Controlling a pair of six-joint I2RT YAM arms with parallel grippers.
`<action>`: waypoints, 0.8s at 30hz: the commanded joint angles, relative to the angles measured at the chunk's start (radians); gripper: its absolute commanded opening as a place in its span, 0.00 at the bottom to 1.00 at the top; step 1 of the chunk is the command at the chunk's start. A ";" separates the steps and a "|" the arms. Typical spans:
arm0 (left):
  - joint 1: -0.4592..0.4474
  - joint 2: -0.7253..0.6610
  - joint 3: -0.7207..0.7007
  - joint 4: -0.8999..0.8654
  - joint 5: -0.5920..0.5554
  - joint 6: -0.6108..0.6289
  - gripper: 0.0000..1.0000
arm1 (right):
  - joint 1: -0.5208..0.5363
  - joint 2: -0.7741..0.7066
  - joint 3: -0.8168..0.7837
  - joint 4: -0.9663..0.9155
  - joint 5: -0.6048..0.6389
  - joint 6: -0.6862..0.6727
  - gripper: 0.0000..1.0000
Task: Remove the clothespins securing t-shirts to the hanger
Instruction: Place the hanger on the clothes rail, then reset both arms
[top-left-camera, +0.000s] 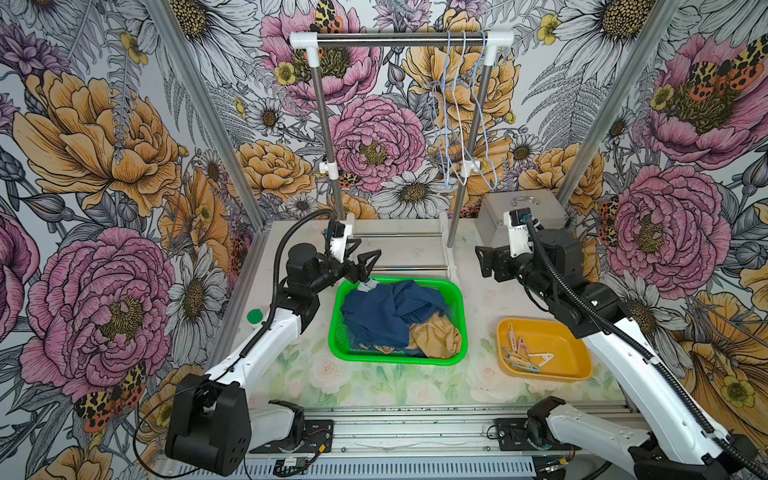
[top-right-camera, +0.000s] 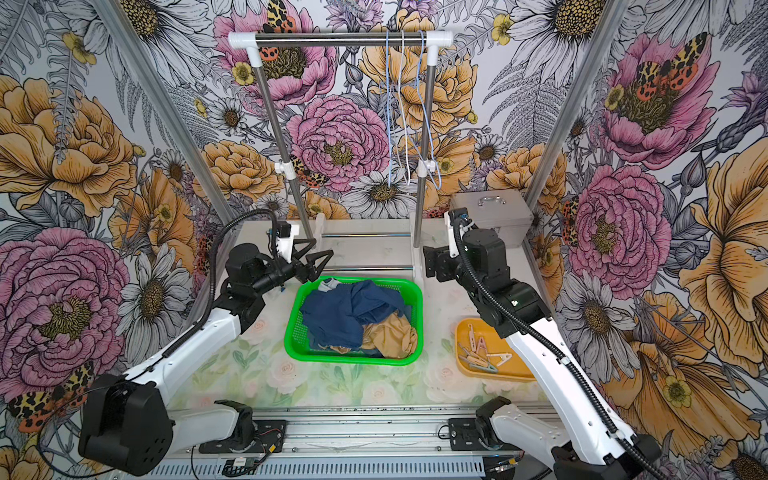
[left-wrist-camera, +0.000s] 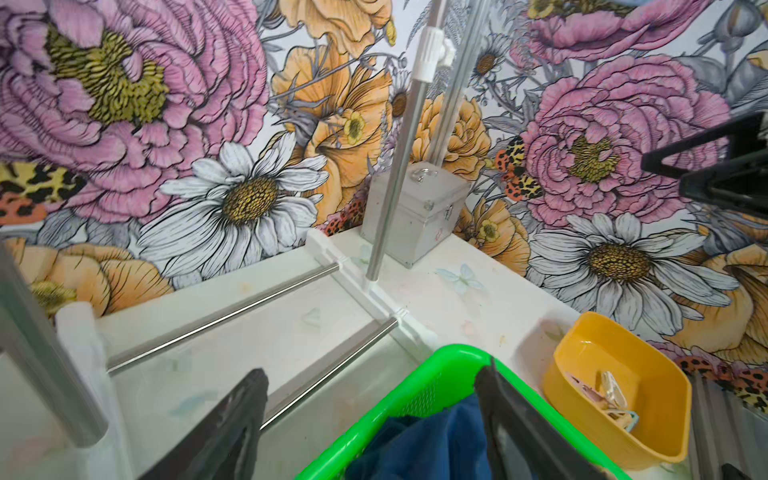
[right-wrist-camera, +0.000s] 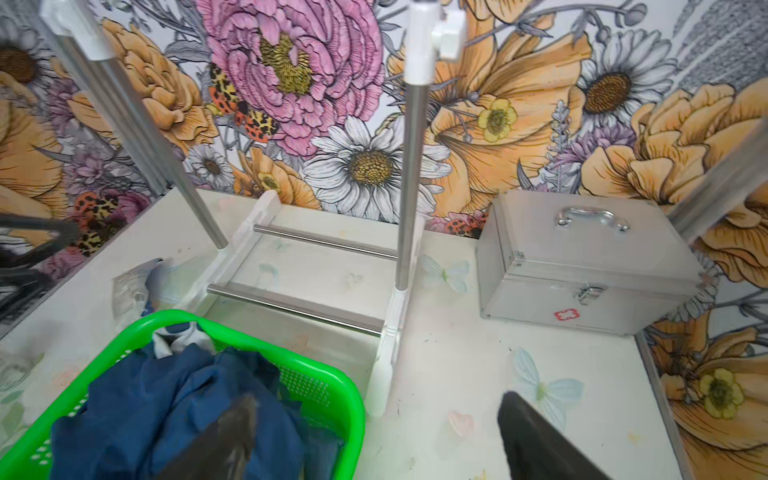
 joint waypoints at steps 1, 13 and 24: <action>0.054 -0.082 -0.100 0.054 -0.108 0.052 0.82 | -0.064 -0.044 -0.167 0.166 0.010 0.017 0.97; 0.325 -0.179 -0.371 0.247 -0.304 0.061 0.99 | -0.271 -0.051 -0.743 0.898 0.103 0.057 1.00; 0.326 0.076 -0.490 0.588 -0.361 0.079 0.99 | -0.328 0.162 -0.961 1.410 0.148 -0.042 1.00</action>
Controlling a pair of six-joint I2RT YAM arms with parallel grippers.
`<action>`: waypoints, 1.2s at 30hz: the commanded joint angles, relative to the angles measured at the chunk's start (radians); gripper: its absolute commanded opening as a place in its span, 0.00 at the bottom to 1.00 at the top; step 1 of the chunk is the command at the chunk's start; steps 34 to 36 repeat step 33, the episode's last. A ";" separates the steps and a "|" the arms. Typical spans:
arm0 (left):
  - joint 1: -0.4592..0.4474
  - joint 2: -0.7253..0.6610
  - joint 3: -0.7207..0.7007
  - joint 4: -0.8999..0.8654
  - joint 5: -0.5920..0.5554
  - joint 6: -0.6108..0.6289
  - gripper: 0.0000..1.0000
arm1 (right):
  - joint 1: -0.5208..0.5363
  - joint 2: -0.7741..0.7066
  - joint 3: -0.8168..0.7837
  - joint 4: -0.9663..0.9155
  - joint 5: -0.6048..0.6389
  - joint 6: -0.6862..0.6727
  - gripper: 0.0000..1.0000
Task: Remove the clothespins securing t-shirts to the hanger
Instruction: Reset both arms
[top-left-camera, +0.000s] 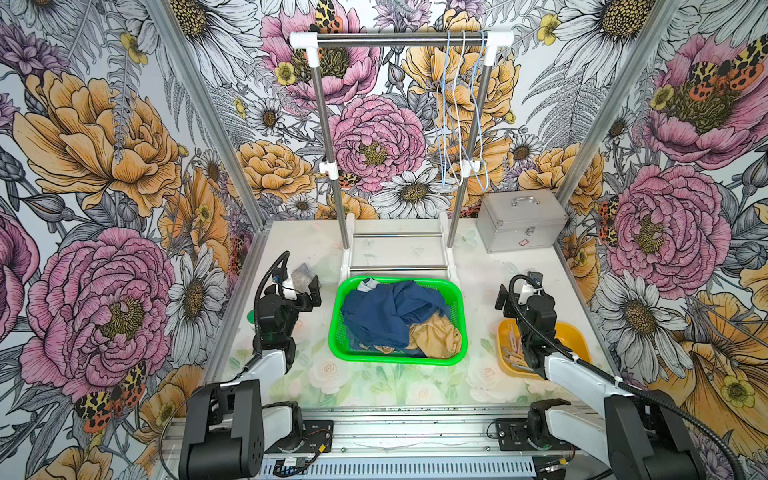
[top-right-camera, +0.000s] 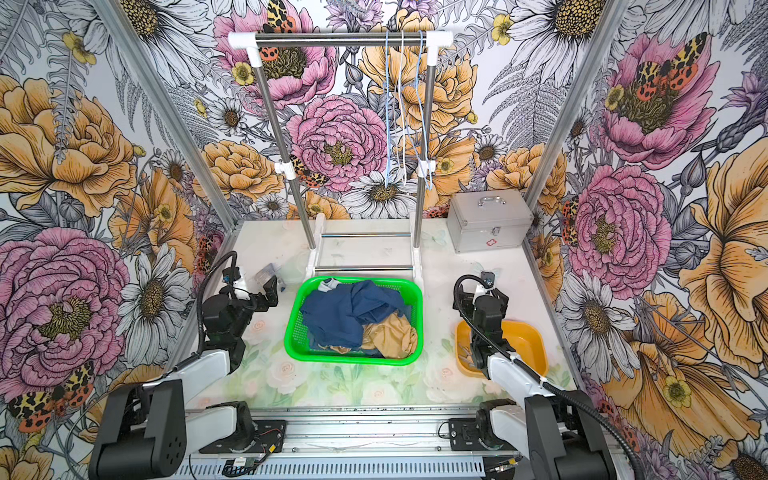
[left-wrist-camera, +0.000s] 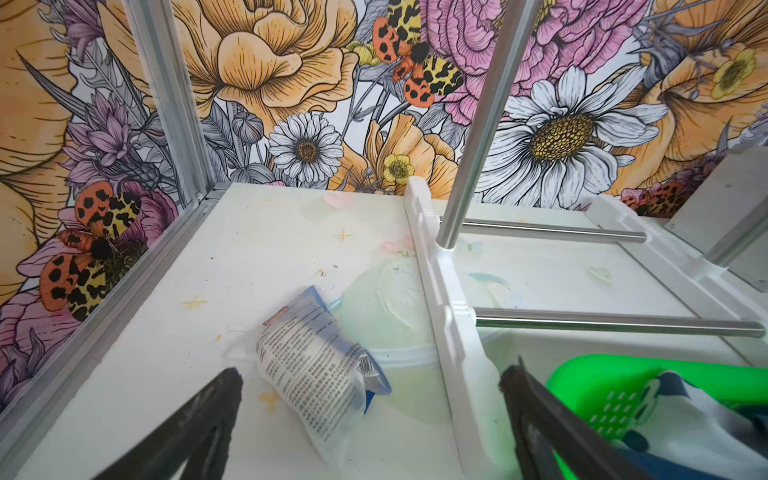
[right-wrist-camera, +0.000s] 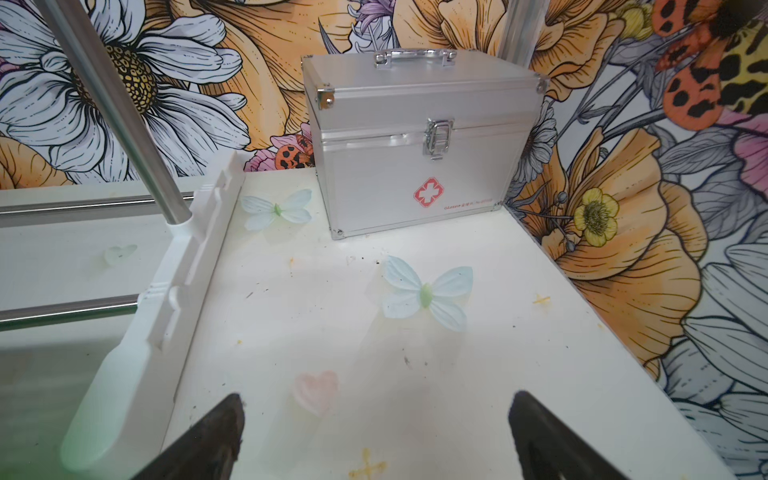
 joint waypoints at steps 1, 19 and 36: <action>-0.032 0.106 -0.033 0.226 -0.002 0.045 0.99 | -0.028 0.077 -0.042 0.289 0.018 -0.028 1.00; -0.118 0.311 0.058 0.256 -0.204 0.079 0.99 | -0.073 0.397 -0.071 0.674 -0.103 -0.082 1.00; -0.128 0.311 0.064 0.245 -0.257 0.072 0.99 | -0.075 0.381 0.045 0.439 -0.128 -0.084 1.00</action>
